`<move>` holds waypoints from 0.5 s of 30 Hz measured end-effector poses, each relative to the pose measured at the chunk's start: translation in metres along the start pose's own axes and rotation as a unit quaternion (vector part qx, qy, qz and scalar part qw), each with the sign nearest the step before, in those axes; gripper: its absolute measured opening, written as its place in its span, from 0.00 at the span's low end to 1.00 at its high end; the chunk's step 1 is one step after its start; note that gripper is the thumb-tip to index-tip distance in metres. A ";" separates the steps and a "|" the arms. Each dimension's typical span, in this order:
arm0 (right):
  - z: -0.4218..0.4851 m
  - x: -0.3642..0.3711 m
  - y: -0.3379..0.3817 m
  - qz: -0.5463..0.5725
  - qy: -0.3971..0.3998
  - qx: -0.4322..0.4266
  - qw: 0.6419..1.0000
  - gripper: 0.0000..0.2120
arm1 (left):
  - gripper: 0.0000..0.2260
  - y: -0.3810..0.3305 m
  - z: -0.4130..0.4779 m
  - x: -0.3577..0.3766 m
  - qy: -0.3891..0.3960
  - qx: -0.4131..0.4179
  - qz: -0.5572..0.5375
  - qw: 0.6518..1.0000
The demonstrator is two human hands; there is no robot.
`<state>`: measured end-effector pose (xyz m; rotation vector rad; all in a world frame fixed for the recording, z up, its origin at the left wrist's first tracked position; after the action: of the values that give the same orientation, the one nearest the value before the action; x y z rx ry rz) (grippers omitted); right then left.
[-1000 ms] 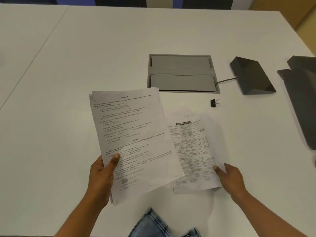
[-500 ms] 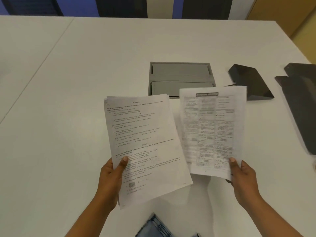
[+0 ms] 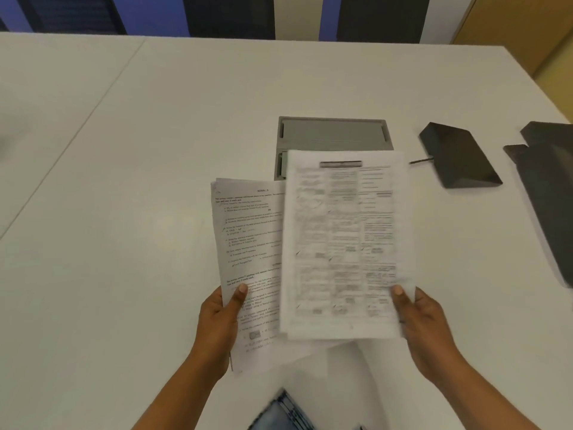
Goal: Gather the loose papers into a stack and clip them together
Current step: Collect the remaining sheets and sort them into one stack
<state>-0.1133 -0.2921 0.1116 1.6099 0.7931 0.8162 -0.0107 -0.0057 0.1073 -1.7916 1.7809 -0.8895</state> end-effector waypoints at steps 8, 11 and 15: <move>-0.001 0.035 -0.014 -0.038 0.120 0.060 0.990 0.15 | 0.16 0.000 0.000 0.022 0.028 -0.009 -0.014 0.999; 0.005 0.039 -0.012 -0.057 0.141 0.058 0.987 0.14 | 0.19 -0.001 0.004 0.026 0.028 -0.010 0.001 1.000; 0.017 0.037 -0.006 -0.055 0.144 0.037 0.987 0.18 | 0.13 -0.012 0.006 0.027 0.057 0.016 0.036 0.998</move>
<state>-0.0797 -0.2690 0.1065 1.5162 1.1178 0.9619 0.0011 -0.0321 0.1149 -1.6759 1.8772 -1.0038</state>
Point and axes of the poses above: each hand's wrist, its own z-axis towards the middle knuckle, its own x-axis out of the palm, y = z × x, the point moved 2 cm from there along z, towards the middle knuckle, and after that the axes turned 12 degrees about -x, right-handed, at the moved point
